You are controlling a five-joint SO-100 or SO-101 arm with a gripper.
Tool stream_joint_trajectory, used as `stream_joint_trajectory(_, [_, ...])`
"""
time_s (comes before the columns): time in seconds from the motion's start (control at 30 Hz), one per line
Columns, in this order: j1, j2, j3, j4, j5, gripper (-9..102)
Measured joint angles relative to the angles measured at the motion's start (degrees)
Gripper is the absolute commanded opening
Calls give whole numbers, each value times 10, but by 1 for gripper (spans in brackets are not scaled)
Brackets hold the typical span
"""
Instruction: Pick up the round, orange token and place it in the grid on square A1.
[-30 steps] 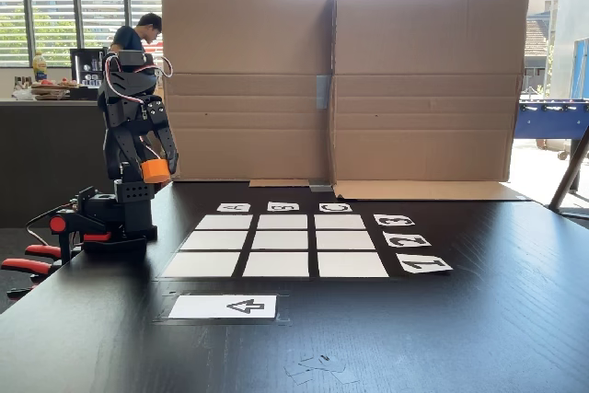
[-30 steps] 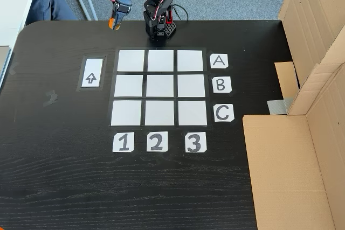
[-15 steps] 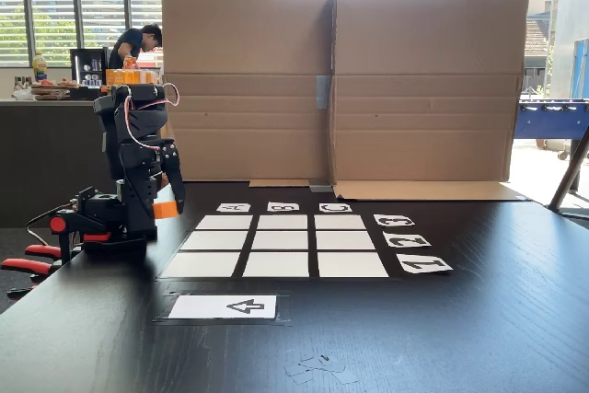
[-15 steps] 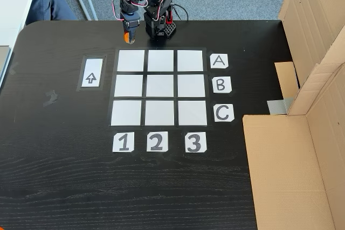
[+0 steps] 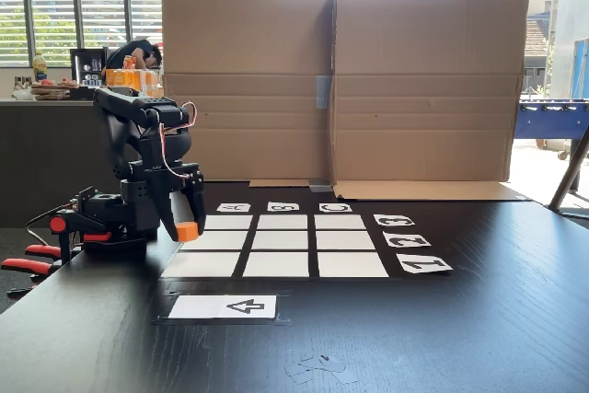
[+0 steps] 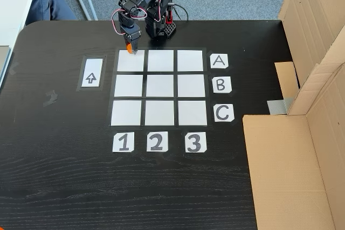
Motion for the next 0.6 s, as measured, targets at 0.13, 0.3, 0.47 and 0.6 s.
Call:
stream_joint_trajectory(0.13, [-2, -39, 0, -47, 0, 10])
stream_joint_trajectory(0.3, [-2, -79, 1, -87, 0, 10])
stream_joint_trajectory(0.47, [-2, -99, 1, -102, 0, 10])
stream_joint_trajectory(0.6, [-2, -106, 1, -107, 0, 10])
